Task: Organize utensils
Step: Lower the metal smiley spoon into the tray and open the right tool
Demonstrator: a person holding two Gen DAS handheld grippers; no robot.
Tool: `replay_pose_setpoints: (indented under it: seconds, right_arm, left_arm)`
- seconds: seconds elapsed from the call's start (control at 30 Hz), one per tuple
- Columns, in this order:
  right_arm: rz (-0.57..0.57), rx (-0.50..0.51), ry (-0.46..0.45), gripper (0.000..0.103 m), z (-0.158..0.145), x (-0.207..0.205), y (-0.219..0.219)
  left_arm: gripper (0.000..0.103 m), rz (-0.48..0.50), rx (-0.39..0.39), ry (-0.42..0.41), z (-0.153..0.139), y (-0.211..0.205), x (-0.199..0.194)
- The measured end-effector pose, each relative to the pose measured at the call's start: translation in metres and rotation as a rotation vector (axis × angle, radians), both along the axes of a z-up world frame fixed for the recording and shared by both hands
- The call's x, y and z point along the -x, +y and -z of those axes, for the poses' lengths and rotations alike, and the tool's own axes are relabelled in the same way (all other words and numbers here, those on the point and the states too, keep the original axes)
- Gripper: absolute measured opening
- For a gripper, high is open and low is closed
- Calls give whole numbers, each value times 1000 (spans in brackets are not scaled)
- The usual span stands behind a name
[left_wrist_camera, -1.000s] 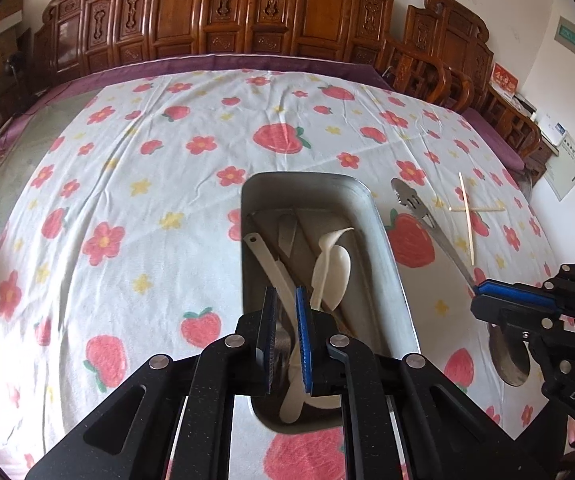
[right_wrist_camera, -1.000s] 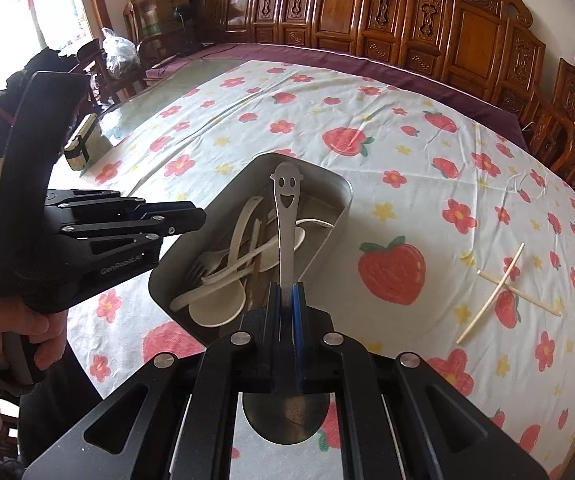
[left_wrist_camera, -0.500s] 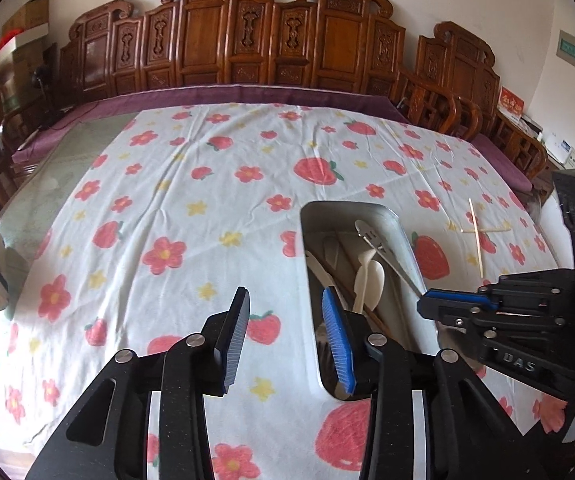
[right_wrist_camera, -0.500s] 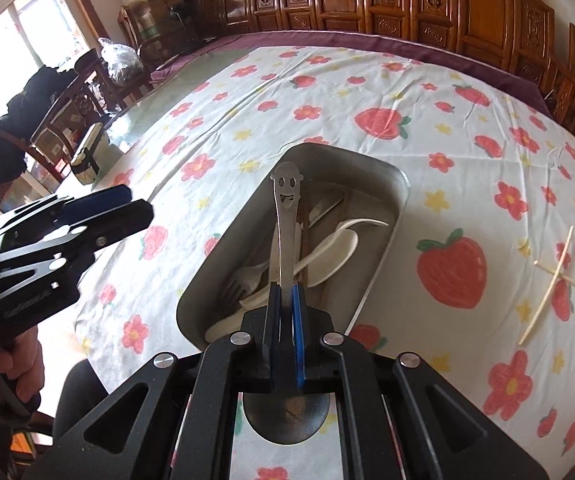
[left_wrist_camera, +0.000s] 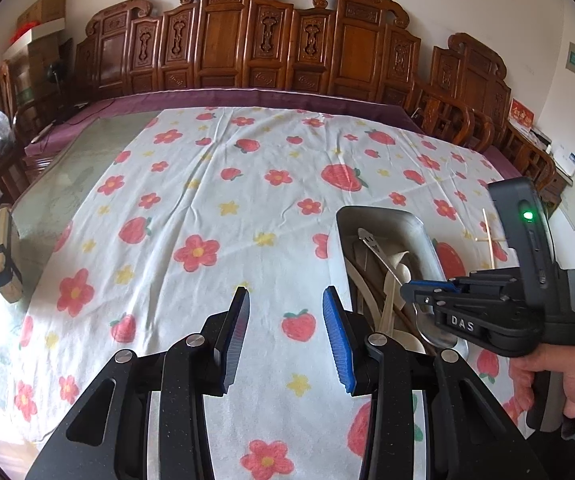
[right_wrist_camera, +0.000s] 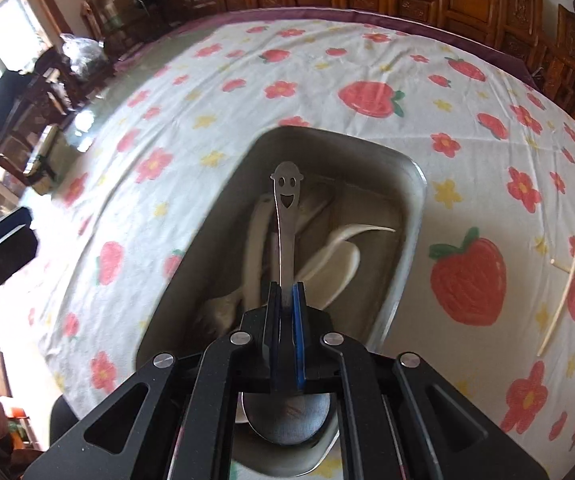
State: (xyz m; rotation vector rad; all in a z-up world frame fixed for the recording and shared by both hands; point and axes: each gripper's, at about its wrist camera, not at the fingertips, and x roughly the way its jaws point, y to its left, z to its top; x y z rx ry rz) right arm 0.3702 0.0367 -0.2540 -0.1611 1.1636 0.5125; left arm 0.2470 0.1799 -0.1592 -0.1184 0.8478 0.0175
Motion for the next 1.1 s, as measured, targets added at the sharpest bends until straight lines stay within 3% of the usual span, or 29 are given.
replay_pose_setpoints:
  seconds: [0.23,0.37,0.67,0.83,0.97,1.07,1.1]
  right_arm:
    - [21,27,-14,7,4,-11,-1]
    - [24,-54,5,9,-2,-12,-3]
    - [-29,-141,-79,9,-33,2,-21]
    - [-26,-102,-161,9,-46,10,-65]
    - [25,-50,-196,9,-45,5,-115]
    - [89,-33,-197,26,-40,-3,-153]
    - [117,-30,-196,28,-37,-6,-166]
  left_arm:
    - [36,2,4,9,5,-1,1]
    - [36,7,3,14,7,-2,-1]
    - [39,31,3,11,6,-19,-7]
    - [43,70,2,1,4,-40,-13]
    - [53,104,3,-11,2,-61,-20]
    - [67,127,5,-20,2,-79,-27]
    - [70,136,7,-24,1,-84,-30]
